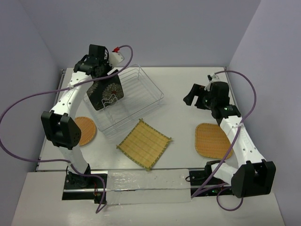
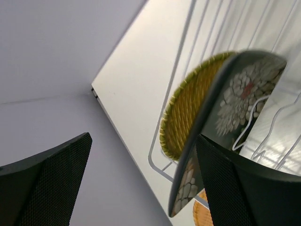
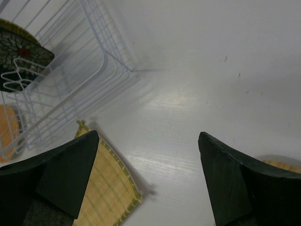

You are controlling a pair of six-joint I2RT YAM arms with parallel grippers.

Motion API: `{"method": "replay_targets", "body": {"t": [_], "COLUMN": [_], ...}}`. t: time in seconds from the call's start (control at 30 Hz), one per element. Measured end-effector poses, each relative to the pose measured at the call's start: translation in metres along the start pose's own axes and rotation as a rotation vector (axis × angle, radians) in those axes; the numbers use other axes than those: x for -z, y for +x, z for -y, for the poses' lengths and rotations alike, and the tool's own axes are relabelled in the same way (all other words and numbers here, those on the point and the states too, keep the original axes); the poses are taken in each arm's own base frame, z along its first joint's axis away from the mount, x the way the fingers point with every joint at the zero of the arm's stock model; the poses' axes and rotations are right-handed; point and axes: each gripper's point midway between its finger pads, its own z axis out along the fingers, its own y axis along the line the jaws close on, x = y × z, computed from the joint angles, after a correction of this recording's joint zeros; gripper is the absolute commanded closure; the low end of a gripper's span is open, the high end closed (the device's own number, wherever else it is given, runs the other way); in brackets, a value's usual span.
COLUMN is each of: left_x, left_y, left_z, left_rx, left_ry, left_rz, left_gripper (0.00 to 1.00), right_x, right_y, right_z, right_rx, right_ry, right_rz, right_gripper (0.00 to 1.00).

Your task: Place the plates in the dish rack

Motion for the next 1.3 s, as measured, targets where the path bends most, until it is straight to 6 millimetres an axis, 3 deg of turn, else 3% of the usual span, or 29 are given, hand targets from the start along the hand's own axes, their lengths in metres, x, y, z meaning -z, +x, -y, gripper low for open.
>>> {"method": "replay_targets", "body": {"t": [0.13, 0.23, 0.47, 0.6, 0.73, 0.9, 1.1, 1.3], "left_x": [0.017, 0.038, 0.093, 0.124, 0.151, 0.164, 0.164, 0.158], "left_y": [-0.026, -0.050, -0.092, -0.104, -0.089, -0.063, -0.055, -0.053], "left_z": [-0.014, -0.027, -0.047, -0.050, -0.029, 0.014, 0.036, 0.042], "left_rx": [0.056, 0.135, 0.447, 0.669, 0.861, 1.008, 1.102, 1.140], "left_ry": [-0.035, -0.075, -0.106, -0.095, -0.048, 0.048, 0.112, 0.129], "left_rz": [0.080, 0.157, 0.357, 0.472, 0.559, 0.615, 0.630, 0.607], "left_gripper": [0.01, 0.01, 0.01, 0.01, 0.01, 0.01, 0.01, 0.01], "right_x": [0.002, 0.000, -0.008, -0.011, -0.008, -0.007, -0.017, -0.032], "right_y": [0.025, 0.056, 0.135, 0.173, 0.211, 0.243, 0.250, 0.252], "right_z": [-0.004, -0.013, -0.034, -0.038, -0.036, -0.032, -0.048, -0.063], "right_rx": [0.010, 0.027, 0.083, 0.088, 0.075, 0.049, 0.005, -0.064], "right_ry": [-0.027, -0.067, -0.142, -0.169, -0.178, -0.192, -0.287, -0.373], "right_rz": [-0.061, -0.141, -0.371, -0.493, -0.603, -0.687, -0.696, -0.659], "right_gripper": [0.05, 0.05, 0.05, 0.05, 0.06, 0.10, 0.19, 0.40]}}
